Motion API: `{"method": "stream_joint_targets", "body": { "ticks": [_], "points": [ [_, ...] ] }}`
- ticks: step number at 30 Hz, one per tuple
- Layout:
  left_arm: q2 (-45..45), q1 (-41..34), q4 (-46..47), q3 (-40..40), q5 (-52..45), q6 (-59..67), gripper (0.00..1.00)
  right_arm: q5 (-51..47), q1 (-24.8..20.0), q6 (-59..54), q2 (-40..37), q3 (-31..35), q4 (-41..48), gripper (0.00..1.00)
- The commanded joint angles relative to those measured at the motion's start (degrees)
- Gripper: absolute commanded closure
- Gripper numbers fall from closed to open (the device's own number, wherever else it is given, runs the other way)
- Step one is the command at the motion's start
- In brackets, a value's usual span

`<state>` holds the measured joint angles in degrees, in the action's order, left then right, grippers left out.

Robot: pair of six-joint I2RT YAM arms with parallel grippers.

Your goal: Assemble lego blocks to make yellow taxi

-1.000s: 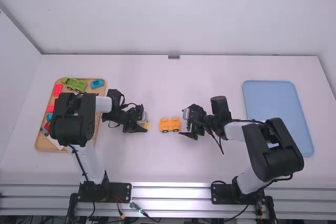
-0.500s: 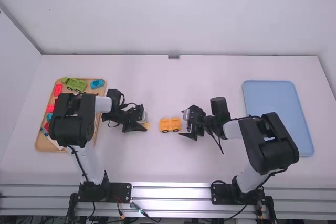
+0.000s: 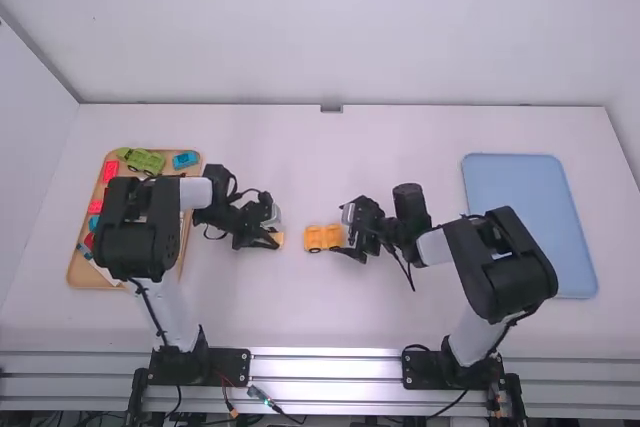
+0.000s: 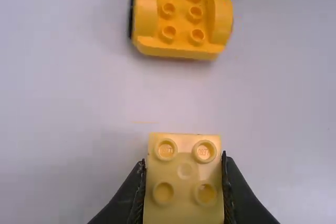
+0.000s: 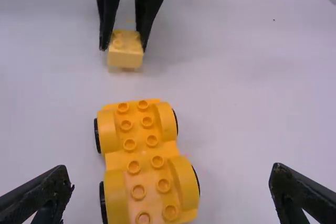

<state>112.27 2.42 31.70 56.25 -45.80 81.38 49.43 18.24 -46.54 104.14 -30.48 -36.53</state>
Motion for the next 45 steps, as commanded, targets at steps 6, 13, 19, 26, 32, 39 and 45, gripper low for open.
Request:
{"method": "stream_joint_targets", "body": {
  "ticks": [6,13,19,26,32,39,45],
  "points": [
    [-1.05,-0.68,4.37,7.1,-5.79,-5.6,0.98,5.22,-1.92,-4.44,0.57,-2.03,6.8,0.01],
    [-3.96,-2.82,3.39,6.71,-5.31,-9.18,0.98,5.25,-0.72,-6.21,4.24,-6.71,11.37,0.01],
    [-12.17,-6.05,-6.45,-0.26,-0.48,-17.25,0.98,8.61,0.24,-3.28,11.26,-12.26,12.66,0.01],
    [-22.36,-8.7,-19.28,-11.28,-0.42,-22.97,0.98,11.17,-0.81,-9.49,11.32,-12.15,16.09,0.0],
    [-25.09,-8.7,-21.73,-13.64,-0.13,-25.62,0.98,10.54,2.19,-11.34,13.33,-11.23,12.02,0.08],
    [-25.07,-8.83,-21.73,-13.64,-0.83,-26.45,0.98,7.32,3.67,-7.28,16.37,-11.23,6.86,0.07],
    [-25.07,-8.85,-21.64,-13.88,-1.33,-26.32,0.98,7.67,3.48,-7.28,17.29,-12.52,8.2,0.11]
  ]
}}
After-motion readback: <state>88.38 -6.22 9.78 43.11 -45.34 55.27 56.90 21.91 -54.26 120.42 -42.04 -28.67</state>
